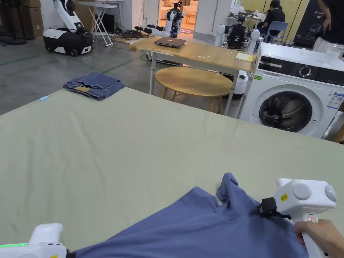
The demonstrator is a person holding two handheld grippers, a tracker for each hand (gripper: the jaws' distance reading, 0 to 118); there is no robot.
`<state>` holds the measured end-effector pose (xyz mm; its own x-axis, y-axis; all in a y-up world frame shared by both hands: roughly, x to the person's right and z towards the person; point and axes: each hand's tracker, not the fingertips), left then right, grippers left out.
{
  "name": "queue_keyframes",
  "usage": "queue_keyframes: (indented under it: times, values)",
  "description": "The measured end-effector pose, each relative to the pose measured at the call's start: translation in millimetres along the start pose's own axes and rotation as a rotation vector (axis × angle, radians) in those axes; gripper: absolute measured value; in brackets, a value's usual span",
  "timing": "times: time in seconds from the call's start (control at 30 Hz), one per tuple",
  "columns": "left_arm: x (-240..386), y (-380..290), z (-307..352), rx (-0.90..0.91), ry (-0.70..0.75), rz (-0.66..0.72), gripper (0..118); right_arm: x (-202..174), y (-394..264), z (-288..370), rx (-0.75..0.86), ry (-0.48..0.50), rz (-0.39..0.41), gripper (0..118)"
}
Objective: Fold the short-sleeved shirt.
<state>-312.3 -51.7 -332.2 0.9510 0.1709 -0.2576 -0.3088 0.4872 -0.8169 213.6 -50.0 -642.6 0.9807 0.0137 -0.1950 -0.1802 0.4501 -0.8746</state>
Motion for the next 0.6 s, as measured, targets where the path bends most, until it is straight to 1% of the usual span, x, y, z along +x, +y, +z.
queue_keyframes:
  times: [0.03,0.07,0.1,0.17,0.2,0.23,0.3,0.33,0.4,0.5,0.57,0.6]
  values:
    - [0.2,-0.3,-1.1,0.0,-0.001,0.005,0,-3.0,-1.7,-0.1,0.006,-0.01,0.022,55]
    - [0.9,-0.5,-2.2,-0.002,-0.001,-0.001,0,-5.6,-3.5,-0.3,0.014,-0.014,0.026,50]
    - [2.0,-0.5,-3.0,-0.002,0.003,-0.007,0,-8.5,-4.3,-1.5,0.017,-0.011,0.034,42]
    - [3.0,-0.5,-2.3,0.0,0.007,-0.012,0,-15.7,-6.8,-0.7,0.035,0.0,0.042,18]
    - [3.2,-0.3,-2.2,0.002,0.006,-0.014,0,-20.6,-8.4,-0.8,0.039,0.008,0.047,4]
    - [3.1,-0.2,-2.2,0.004,0.005,-0.014,0,-26.0,-10.6,-1.6,0.051,0.026,0.053,4]
    - [2.9,-0.9,-1.6,0.008,0.002,-0.011,0,-35.6,-14.3,-0.1,0.074,-0.048,0.087,3]
    - [1.8,-1.6,-0.8,0.013,-0.002,-0.008,0,-37.4,-16.9,4.1,0.093,-0.06,0.109,3]
    - [-0.6,-2.4,1.5,0.024,-0.006,0.003,0,-39.4,-18.4,19.6,0.142,-0.061,0.101,2]
    - [-1.8,-3.6,8.2,0.056,-0.01,-0.006,0,-39.4,-19.8,58.7,0.276,-0.086,0.09,2]
    - [-2.5,-1.2,15.0,0.08,-0.023,-0.017,0,-37.3,-16.5,87.3,0.345,-0.091,0.092,2]
    - [-2.4,1.0,19.7,0.101,-0.026,-0.021,0,-37.4,-18.0,102.2,0.386,-0.108,0.106,2]
